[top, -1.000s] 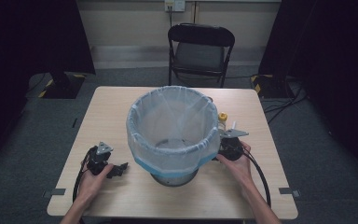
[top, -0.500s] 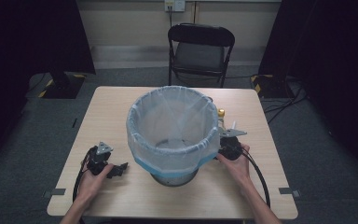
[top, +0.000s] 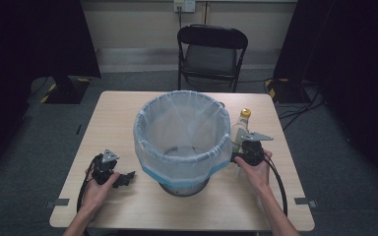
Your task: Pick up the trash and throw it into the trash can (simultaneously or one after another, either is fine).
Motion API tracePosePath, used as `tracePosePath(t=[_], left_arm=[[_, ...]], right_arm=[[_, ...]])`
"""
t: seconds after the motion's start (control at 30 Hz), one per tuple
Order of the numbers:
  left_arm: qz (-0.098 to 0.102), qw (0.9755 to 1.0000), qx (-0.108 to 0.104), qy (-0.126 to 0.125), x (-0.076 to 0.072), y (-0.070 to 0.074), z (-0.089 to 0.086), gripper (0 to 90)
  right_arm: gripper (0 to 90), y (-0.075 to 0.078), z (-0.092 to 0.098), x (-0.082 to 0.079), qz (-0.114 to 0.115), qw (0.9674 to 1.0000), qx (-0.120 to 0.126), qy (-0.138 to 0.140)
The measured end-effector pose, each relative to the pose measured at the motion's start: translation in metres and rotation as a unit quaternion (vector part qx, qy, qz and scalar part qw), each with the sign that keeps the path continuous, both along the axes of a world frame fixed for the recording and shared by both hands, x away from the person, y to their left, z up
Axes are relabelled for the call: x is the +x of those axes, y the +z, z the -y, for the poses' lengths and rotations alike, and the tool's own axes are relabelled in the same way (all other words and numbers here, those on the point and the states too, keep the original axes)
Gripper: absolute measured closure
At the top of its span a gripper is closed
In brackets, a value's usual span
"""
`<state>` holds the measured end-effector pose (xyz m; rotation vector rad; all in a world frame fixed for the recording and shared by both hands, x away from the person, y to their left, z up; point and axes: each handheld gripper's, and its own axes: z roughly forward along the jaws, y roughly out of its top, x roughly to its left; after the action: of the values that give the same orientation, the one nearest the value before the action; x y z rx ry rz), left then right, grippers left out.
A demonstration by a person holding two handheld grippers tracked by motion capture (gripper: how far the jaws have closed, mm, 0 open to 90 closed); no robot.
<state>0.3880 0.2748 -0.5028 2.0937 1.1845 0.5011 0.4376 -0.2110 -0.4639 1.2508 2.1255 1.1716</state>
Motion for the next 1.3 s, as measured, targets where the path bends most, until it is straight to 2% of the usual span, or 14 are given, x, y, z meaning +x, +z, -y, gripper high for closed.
tracePosePath(t=[0.43, 0.77, 0.9, 1.03, 1.07, 1.3], left_arm=[[-0.001, 1.0, 0.0, 0.0, 0.0, 0.0, 0.0, 0.0], [0.0, 1.0, 0.0, 0.0, 0.0, 0.0, 0.0, 0.0], [0.0, 1.0, -0.001, -0.001, 0.0, 0.0, 0.0, 0.0], [0.0, 1.0, 0.0, -0.001, 0.0, 0.0, 0.0, 0.0], [0.0, 1.0, 0.0, 0.0, 0.0, 0.0, 0.0, 0.0], [0.0, 1.0, 0.0, -0.001, 0.0, 0.0, 0.0, 0.0]], right_arm=[[28.2, 0.013, 0.018, -0.003, 0.025, 0.9989, 0.034, -0.02], [28.2, 0.027, 0.029, -0.008, 0.058, 0.996, 0.063, -0.027], [28.2, 0.031, 0.031, -0.01, 0.064, 0.9949, 0.073, -0.029], [28.2, 0.038, 0.034, -0.011, 0.071, 0.9942, 0.077, -0.024], [28.2, 0.045, 0.037, -0.012, 0.075, 0.9937, 0.08, -0.021], [28.2, 0.059, 0.045, -0.015, 0.088, 0.9913, 0.095, -0.026]])
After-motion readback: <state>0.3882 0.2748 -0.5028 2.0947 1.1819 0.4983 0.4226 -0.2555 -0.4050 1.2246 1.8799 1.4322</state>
